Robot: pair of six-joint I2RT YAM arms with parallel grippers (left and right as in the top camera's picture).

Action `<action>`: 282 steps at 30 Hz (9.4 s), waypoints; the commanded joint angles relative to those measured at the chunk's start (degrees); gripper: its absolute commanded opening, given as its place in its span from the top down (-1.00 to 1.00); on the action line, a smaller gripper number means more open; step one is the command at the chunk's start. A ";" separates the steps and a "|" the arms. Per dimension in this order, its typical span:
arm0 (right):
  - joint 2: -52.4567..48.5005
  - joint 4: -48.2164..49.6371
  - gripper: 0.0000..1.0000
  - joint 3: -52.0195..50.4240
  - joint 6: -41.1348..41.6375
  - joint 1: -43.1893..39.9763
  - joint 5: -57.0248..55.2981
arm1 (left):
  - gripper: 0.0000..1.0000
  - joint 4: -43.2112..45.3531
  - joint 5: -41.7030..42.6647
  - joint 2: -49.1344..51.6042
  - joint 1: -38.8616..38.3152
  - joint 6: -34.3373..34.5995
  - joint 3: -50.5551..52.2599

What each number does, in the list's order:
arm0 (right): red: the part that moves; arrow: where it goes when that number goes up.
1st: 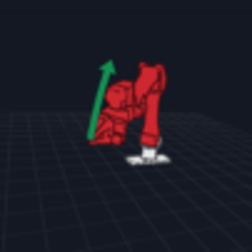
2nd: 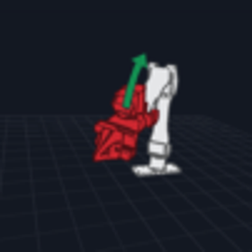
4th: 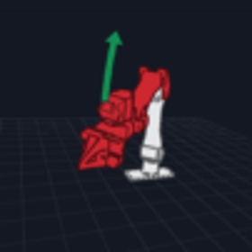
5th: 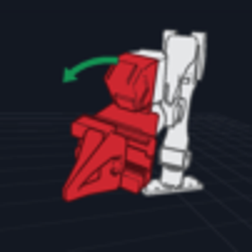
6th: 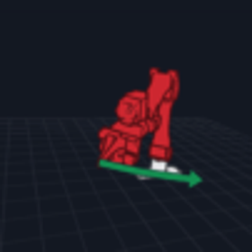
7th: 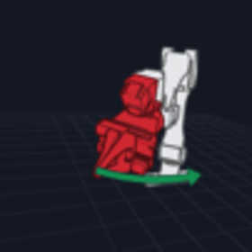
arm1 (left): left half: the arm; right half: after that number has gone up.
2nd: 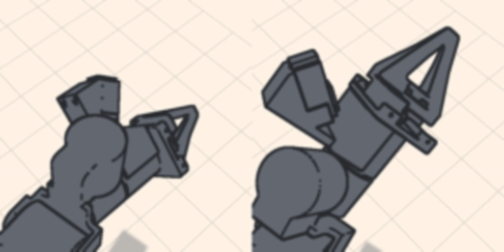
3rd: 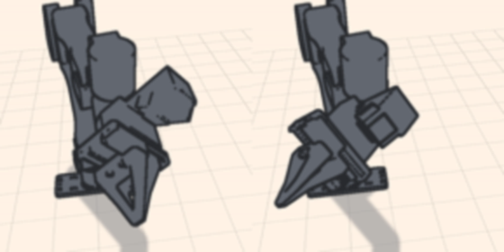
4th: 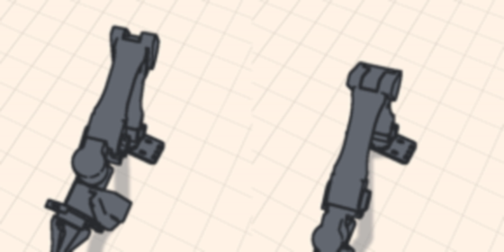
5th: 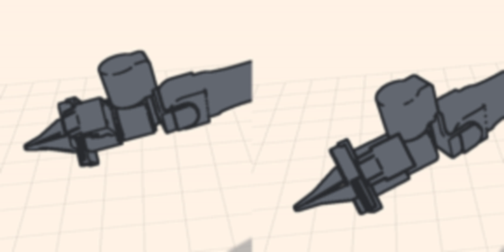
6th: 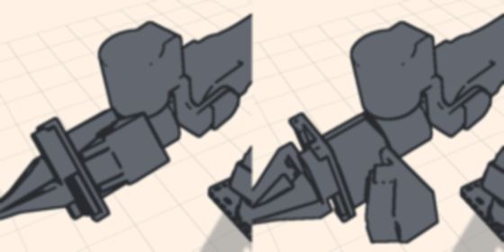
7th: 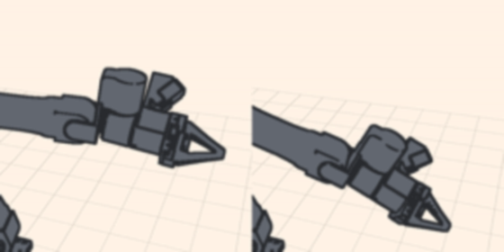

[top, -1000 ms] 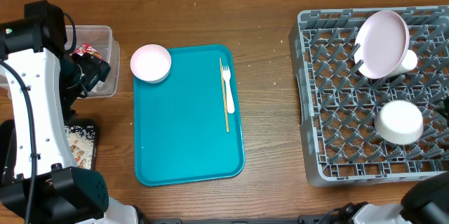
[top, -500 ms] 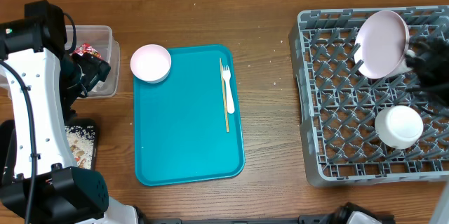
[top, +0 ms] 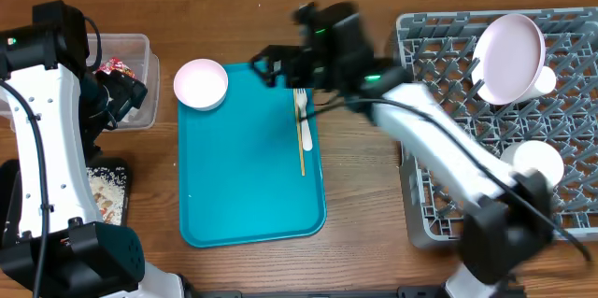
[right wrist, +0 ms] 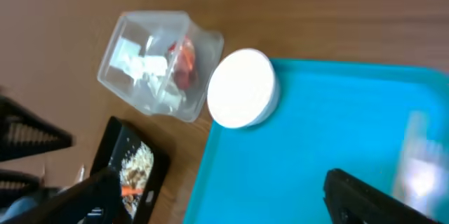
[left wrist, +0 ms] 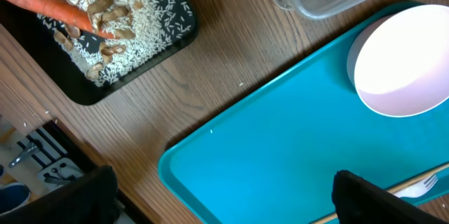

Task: Sort waste into correct bins and load items into the dishwasher
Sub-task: 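Move the right gripper back toward the pink bowl on the tray, then lower the right gripper onto the pink bowl rim and grasp it, then carry the pink bowl to the rack's right side and stand it, then release the pink bowl in the rack and lift the right gripper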

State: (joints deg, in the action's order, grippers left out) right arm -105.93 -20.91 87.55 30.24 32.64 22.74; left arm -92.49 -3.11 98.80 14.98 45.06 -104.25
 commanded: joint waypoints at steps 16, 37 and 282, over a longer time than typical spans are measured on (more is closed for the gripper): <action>-24.76 10.80 -0.52 11.32 10.47 7.34 -12.35 | -0.99 0.04 -0.46 0.31 -0.44 0.17 0.00; -26.86 8.81 -0.26 11.30 10.32 12.02 -25.27 | -1.00 0.22 -0.46 0.31 -0.44 0.17 0.00; -1.20 -9.77 0.92 -6.38 -6.88 -89.92 37.51 | -1.00 0.22 -0.46 0.31 -0.44 0.17 0.00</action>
State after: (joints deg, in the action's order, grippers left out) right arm -104.88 -29.58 80.84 23.92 -57.60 62.61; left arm -92.16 -3.09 98.80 14.98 45.06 -104.25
